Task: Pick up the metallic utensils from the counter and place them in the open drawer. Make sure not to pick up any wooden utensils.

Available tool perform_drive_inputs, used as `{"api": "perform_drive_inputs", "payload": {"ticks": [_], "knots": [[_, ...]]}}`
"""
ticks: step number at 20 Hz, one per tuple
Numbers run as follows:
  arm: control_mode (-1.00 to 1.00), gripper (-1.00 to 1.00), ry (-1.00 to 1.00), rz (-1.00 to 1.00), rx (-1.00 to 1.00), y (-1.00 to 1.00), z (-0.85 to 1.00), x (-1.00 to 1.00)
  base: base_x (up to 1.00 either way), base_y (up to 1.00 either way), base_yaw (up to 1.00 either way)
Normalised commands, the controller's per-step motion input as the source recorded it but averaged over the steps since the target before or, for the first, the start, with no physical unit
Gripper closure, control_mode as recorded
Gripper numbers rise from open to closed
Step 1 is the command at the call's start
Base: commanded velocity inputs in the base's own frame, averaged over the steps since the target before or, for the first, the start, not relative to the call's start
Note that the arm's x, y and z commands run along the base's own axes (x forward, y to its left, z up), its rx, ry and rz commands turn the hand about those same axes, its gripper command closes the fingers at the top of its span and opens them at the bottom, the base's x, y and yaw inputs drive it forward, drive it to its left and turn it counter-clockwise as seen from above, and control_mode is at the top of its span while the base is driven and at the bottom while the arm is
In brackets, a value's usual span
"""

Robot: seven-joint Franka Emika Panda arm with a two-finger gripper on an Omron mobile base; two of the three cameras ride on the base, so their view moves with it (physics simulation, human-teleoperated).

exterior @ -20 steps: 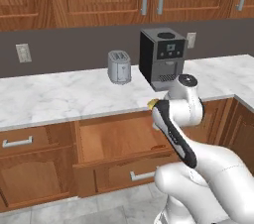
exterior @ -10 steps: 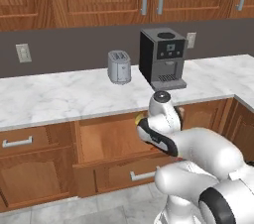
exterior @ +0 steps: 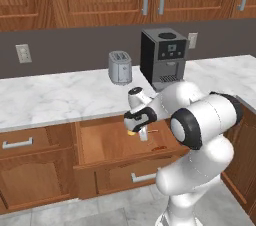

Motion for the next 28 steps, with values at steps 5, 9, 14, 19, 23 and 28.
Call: {"api": "perform_drive_inputs", "payload": {"ticks": [5, 9, 14, 19, 23, 28], "knots": [[-1.0, 1.0, 0.16, 0.01, -0.07, 0.04, -0.09, 0.1, 0.0, 0.0, 0.0], [-1.0, 1.0, 0.1, 0.0, 0.03, -0.45, -0.65, 0.0, 0.0, 0.0, 0.0], [-1.0, 1.0, 0.14, 0.0, 0.06, -0.35, -0.7, 0.01, 0.0, 0.0, 0.0], [-1.0, 1.0, 0.11, 0.0, 0.01, -0.04, -0.46, 0.21, 0.0, 0.0, 0.0], [-1.0, 1.0, 0.05, 0.0, 0.23, 0.0, -0.31, 0.38, 0.0, 0.0, 0.0], [-1.0, 1.0, 0.02, 0.0, 0.19, 0.0, -0.27, 0.51, 0.0, 0.0, 0.0]]}}
